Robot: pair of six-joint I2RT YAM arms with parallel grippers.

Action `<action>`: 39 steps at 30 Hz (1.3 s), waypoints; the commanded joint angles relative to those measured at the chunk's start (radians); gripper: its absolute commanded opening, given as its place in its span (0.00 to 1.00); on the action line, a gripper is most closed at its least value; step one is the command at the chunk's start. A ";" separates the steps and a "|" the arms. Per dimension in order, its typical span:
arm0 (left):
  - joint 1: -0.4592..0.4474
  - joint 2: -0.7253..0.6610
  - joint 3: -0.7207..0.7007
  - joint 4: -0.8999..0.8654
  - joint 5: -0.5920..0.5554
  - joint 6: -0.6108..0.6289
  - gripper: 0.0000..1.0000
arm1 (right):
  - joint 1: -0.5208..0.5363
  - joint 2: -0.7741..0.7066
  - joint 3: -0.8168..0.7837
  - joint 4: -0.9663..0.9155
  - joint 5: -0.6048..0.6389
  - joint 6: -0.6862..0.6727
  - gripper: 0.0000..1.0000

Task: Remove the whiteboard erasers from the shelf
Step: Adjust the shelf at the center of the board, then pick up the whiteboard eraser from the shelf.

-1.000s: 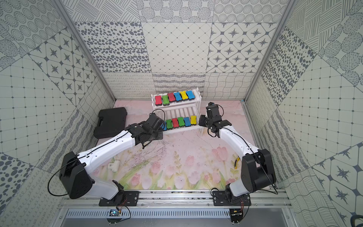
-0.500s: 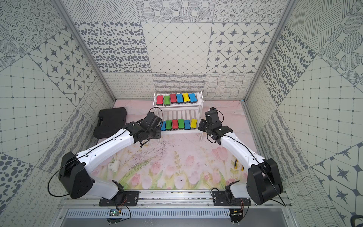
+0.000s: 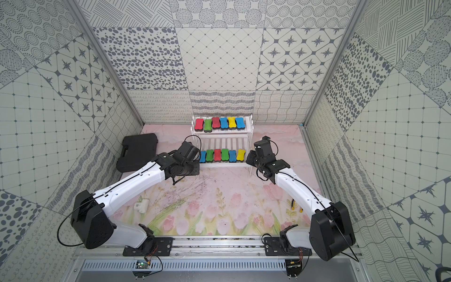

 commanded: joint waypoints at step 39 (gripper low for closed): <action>0.002 -0.324 -0.085 -0.036 0.063 -0.022 1.00 | 0.041 0.566 1.273 -0.652 0.115 -0.404 0.43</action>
